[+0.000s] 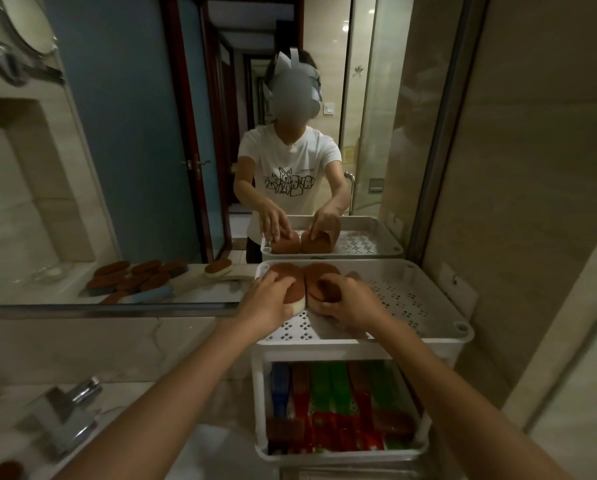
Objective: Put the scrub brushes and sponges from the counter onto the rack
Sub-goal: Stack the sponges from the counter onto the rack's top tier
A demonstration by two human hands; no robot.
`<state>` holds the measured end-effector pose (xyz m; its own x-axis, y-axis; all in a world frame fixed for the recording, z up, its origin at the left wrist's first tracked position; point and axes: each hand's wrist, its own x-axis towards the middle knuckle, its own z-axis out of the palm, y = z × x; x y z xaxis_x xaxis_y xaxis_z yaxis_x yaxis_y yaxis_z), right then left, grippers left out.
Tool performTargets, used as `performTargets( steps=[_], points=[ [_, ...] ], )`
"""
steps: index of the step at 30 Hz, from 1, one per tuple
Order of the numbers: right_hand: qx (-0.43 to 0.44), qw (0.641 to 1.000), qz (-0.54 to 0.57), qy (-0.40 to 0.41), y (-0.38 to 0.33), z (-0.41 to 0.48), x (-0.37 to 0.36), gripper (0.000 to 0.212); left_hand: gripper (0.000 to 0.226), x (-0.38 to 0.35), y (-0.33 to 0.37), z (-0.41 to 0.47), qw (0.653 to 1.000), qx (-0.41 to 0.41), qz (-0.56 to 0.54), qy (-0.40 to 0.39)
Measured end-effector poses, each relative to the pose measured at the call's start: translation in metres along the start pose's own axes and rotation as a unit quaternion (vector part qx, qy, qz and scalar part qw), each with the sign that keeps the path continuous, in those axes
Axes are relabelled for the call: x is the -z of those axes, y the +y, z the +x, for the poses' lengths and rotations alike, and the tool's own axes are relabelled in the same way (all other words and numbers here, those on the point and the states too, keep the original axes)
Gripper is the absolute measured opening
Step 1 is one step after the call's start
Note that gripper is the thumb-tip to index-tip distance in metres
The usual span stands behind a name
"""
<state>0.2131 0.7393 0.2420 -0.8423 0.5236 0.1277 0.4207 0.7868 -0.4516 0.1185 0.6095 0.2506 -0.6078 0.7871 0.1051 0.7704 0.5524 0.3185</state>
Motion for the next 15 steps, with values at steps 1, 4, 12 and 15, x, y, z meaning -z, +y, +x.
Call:
performTargets(
  steps=[1, 4, 12, 15],
  points=[
    [0.002, 1.000, -0.006, 0.001, 0.0005, 0.0006, -0.0003, 0.059, 0.058, -0.0004, 0.0002, -0.0003, 1.000, 0.002, -0.002, 0.004],
    [0.007, 1.000, -0.027, -0.005, 0.0003, 0.0009, -0.0016, 0.059, 0.058, -0.0012, 0.0013, -0.0010, 1.000, 0.008, -0.008, 0.006],
    [0.013, 0.997, -0.071, -0.025, -0.0059, -0.0020, 0.0003, 0.060, 0.060, 0.0006, 0.0039, -0.0047, 1.000, 0.019, -0.016, 0.000],
    [0.004, 0.998, -0.058, -0.029, -0.0054, -0.0034, 0.0009, 0.059, 0.065, 0.0016, 0.0068, -0.0067, 0.999, 0.031, -0.027, -0.008]
  ],
)
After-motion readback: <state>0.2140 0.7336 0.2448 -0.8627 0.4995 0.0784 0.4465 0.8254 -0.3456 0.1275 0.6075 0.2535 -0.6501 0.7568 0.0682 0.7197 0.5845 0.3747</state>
